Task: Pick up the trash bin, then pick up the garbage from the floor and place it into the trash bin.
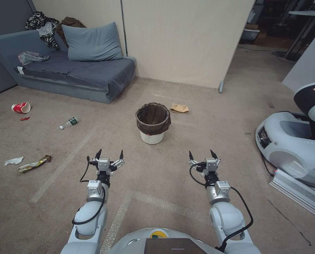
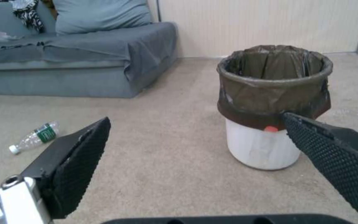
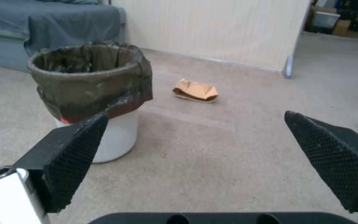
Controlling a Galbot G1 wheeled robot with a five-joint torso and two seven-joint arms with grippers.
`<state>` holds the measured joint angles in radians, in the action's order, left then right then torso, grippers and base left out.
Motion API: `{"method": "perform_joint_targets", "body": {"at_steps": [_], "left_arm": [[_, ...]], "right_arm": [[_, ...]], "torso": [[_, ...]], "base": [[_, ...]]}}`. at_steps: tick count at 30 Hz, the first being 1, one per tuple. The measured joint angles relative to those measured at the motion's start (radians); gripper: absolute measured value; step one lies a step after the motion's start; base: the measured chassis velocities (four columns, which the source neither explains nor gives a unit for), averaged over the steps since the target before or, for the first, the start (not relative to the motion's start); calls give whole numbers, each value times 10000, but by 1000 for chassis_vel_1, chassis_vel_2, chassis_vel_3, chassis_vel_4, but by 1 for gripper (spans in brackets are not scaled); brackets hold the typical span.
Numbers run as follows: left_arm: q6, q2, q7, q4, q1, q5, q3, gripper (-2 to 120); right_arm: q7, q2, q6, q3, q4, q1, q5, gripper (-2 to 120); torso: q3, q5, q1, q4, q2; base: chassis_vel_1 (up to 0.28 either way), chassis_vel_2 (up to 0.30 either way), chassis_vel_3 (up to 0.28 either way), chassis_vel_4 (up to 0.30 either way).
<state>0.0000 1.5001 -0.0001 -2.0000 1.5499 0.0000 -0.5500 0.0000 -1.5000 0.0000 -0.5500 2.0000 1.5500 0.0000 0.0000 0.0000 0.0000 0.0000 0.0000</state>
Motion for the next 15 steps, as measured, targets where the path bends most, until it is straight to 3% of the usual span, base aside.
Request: {"method": "perform_joint_targets", "body": {"at_steps": [15], "left_arm": [[0, 0, 0, 0, 0, 0, 0, 100]], "right_arm": [[0, 0, 0, 0, 0, 0, 0, 100]], "torso": [[0, 0, 0, 0, 0]], "base": [[0, 0, 0, 0]]}}
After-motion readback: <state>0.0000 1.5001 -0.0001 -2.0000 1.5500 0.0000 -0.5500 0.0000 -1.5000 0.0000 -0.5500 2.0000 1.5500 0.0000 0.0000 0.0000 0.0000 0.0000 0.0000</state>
